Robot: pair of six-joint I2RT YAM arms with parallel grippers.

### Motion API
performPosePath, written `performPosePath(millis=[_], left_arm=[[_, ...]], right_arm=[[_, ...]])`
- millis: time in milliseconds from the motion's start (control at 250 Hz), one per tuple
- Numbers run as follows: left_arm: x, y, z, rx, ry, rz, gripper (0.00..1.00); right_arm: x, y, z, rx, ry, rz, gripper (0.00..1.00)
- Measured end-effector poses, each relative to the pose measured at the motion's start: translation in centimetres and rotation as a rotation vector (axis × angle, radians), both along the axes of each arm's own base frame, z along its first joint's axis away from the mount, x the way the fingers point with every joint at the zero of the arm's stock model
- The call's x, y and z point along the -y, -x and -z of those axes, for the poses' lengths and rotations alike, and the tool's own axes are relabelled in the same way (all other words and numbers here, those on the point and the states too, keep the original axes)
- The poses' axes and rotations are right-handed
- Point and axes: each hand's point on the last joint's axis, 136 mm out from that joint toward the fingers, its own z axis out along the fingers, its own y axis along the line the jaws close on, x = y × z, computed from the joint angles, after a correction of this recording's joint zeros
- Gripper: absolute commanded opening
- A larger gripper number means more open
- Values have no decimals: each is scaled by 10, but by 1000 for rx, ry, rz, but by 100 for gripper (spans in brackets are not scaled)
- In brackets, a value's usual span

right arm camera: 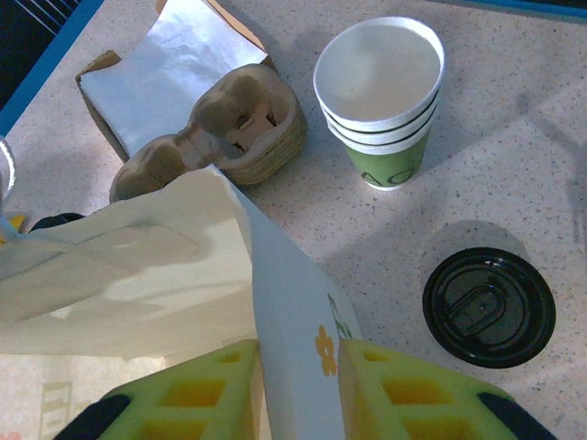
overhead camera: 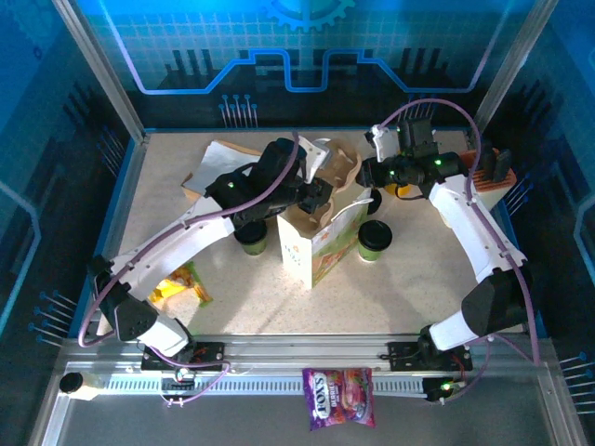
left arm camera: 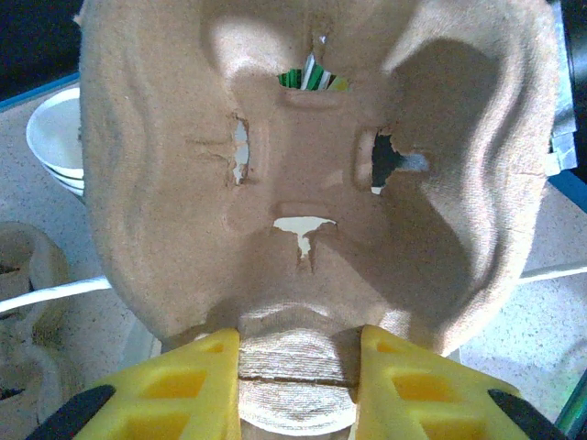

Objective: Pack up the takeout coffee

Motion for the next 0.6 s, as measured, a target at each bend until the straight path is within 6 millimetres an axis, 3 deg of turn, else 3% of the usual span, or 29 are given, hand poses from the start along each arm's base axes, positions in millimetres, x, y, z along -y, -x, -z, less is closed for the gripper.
performPosePath(millis=[172, 388, 599], left_arm=[[0, 1, 6, -10, -9, 3, 31], [2, 5, 20, -42, -32, 15, 31], [0, 6, 29, -67, -55, 15, 31]], right_arm=[[1, 0, 3, -5, 5, 3, 33], [1, 0, 3, -5, 6, 6, 27], [2, 0, 3, -4, 8, 7, 29]])
